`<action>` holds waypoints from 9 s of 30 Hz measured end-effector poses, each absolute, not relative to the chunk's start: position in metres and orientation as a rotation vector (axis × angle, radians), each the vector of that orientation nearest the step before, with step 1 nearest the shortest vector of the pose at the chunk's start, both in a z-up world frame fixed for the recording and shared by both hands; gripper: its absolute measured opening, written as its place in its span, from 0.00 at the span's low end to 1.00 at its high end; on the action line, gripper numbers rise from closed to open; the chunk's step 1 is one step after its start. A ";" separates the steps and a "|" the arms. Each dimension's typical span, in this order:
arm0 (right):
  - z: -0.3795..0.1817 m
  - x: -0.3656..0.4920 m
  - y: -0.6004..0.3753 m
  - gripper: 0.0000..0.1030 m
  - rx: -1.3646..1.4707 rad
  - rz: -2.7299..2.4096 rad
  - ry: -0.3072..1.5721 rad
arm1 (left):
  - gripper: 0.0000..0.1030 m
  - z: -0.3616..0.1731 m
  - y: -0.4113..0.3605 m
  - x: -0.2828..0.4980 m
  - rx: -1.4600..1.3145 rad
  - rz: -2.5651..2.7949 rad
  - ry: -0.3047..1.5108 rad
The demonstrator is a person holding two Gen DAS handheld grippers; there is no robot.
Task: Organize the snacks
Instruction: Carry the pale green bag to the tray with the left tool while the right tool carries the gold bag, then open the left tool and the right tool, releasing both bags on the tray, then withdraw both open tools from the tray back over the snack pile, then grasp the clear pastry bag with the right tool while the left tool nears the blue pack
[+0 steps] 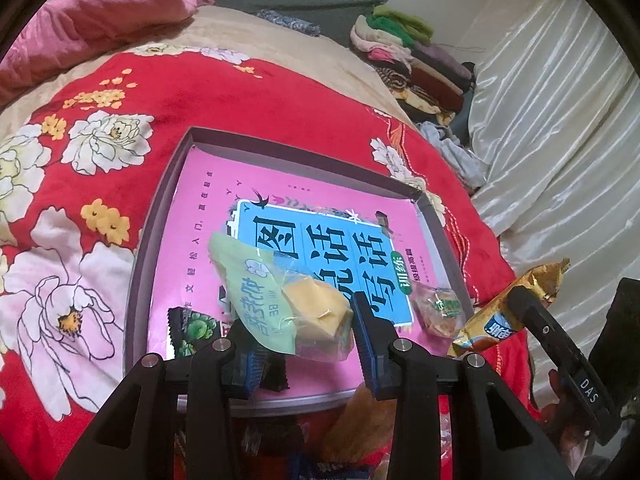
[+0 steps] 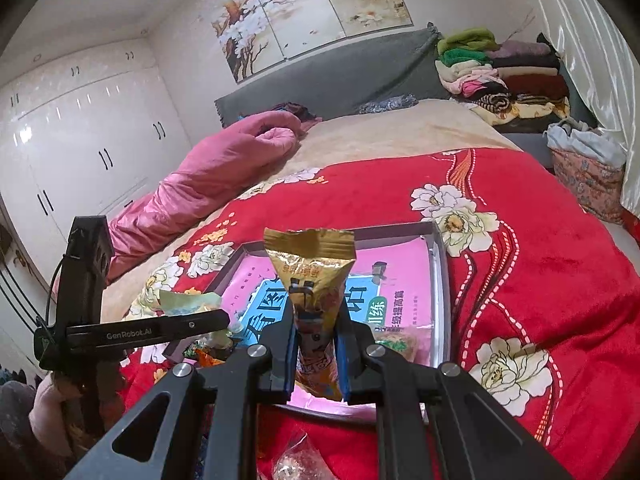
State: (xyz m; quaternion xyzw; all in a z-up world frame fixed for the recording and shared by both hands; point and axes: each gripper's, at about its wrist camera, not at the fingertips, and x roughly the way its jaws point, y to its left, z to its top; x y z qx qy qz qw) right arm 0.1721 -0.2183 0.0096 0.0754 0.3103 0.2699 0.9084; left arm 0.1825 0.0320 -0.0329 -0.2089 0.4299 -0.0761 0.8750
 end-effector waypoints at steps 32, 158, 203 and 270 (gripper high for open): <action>-0.021 0.188 -0.192 0.16 0.100 0.607 0.809 | 0.39 -0.052 0.012 0.194 -0.401 -0.201 0.944; 0.001 0.176 -0.205 0.71 0.121 0.617 0.741 | 0.79 0.010 0.019 0.115 -0.266 -0.123 0.868; 0.001 0.144 -0.203 0.80 0.026 0.645 0.731 | 0.80 -0.015 -0.003 0.076 -0.215 -0.200 0.997; -0.049 0.118 -0.195 0.80 -0.247 0.549 0.941 | 0.80 -0.074 -0.032 0.069 -0.130 -0.223 1.192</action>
